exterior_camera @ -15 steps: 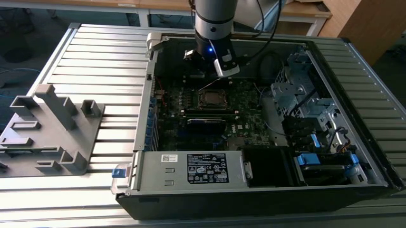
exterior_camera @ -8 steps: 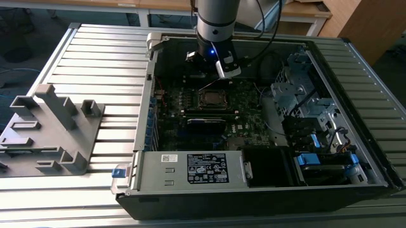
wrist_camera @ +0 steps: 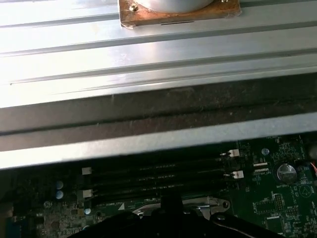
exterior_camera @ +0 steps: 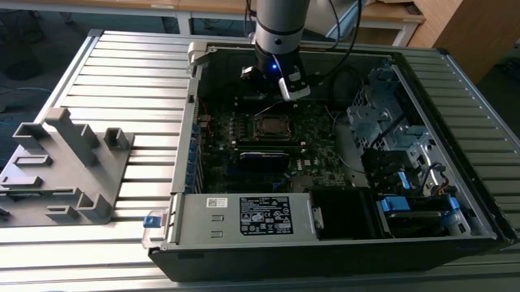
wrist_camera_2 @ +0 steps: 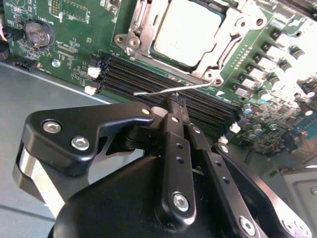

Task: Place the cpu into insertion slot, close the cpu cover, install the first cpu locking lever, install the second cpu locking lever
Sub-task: 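Install the first cpu locking lever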

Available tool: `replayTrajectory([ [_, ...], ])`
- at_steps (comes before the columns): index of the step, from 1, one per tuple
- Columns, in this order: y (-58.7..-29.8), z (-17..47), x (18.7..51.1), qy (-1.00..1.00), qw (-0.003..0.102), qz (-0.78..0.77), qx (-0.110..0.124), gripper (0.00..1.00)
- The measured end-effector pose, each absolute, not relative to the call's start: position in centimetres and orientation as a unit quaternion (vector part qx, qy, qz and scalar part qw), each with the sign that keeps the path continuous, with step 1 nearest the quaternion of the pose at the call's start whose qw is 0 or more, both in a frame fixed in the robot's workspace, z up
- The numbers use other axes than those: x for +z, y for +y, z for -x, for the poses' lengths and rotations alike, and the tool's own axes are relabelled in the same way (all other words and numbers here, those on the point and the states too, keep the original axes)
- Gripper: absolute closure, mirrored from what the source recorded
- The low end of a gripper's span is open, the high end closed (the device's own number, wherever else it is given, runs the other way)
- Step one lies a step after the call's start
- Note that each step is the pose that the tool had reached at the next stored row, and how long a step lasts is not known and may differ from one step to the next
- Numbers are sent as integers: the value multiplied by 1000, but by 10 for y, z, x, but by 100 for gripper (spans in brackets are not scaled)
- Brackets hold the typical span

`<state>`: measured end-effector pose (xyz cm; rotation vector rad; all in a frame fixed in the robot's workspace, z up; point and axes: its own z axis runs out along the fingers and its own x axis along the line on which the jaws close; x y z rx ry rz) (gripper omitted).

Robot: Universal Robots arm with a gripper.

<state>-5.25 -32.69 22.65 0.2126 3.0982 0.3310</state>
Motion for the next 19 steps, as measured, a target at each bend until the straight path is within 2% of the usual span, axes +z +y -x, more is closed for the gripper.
replayTrajectory([
  [19, -322, 45, 220, 992, 9, -68, 103, 89],
])
